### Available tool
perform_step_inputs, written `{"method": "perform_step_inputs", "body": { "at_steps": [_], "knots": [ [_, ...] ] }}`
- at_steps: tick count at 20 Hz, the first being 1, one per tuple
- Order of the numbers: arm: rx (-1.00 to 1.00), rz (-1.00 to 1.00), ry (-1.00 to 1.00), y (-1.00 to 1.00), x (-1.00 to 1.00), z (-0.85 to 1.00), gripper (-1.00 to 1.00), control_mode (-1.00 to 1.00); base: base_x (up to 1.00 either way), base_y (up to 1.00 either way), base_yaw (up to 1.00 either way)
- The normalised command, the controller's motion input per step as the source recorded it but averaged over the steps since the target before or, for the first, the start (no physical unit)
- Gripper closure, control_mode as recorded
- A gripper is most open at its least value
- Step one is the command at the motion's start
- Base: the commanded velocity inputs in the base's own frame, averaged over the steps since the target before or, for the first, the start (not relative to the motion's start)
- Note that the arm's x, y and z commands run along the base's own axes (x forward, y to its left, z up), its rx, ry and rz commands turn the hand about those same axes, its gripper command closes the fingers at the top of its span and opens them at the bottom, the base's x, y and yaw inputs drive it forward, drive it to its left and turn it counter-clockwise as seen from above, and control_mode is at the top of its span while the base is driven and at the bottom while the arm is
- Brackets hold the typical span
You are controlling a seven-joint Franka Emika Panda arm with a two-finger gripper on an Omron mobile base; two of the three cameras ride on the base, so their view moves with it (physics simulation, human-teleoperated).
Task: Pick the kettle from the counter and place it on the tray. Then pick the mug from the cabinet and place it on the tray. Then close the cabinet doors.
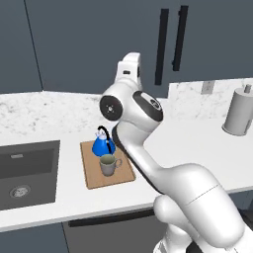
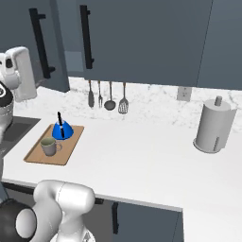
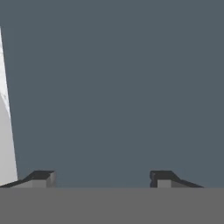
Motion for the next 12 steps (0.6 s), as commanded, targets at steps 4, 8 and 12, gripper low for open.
{"method": "perform_step_inputs", "body": {
  "at_steps": [4, 8, 12],
  "knots": [
    [0.0, 0.0, 0.04, -0.44, 0.66, 0.0, -1.0, -1.0, 0.0, 0.0, 0.0],
    [0.0, 0.0, 0.02, -0.35, 0.57, 0.0, -1.0, -1.0, 0.0, 0.0, 0.0],
    [0.0, 0.0, 0.0, -0.28, 0.49, 0.0, -1.0, -1.0, 0.0, 0.0, 0.0]
  ]
}}
